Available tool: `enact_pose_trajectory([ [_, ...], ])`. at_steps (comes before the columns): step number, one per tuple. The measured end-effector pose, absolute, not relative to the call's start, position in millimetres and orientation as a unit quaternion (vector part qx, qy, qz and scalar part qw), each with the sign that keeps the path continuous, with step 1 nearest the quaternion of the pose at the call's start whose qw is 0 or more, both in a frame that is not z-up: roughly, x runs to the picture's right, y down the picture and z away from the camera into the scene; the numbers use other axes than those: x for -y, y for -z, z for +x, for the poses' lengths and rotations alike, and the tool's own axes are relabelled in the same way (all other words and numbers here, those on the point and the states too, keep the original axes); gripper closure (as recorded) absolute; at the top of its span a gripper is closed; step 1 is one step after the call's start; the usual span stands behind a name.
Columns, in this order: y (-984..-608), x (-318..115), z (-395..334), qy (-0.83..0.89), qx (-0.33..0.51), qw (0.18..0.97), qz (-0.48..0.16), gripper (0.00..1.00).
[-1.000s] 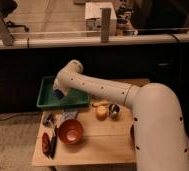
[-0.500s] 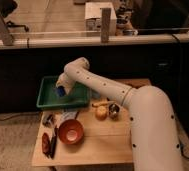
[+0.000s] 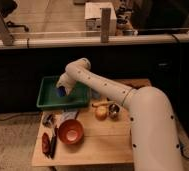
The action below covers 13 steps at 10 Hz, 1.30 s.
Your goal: Place sponge in tray
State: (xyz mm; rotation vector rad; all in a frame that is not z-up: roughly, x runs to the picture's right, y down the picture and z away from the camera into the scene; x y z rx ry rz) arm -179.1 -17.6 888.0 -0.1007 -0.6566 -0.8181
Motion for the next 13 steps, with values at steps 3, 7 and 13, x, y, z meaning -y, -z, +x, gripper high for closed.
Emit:
enact_pose_trajectory([
  [3,-886.8,16.7,-176.9,0.387,0.314,0.865,-0.047,0.78],
  [7,-885.1,17.1,-175.3,0.385,0.315,0.866,-0.045,0.4],
  [13,-881.6,16.7,-172.4,0.386,0.318,0.865,-0.036,0.2],
])
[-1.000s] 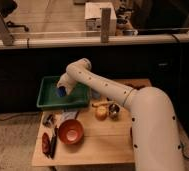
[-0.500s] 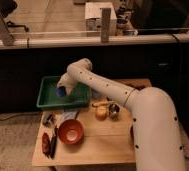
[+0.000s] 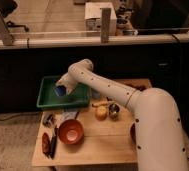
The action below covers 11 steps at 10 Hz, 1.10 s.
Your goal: Place sponge in tray
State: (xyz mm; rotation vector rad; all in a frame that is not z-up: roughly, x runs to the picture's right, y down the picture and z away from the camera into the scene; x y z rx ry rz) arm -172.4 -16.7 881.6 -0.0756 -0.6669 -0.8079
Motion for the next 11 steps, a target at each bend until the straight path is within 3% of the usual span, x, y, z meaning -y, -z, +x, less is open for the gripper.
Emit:
enact_pose_trajectory([
  [11,-879.7,13.9,-171.5,0.392,0.319,0.862,-0.032,0.2],
])
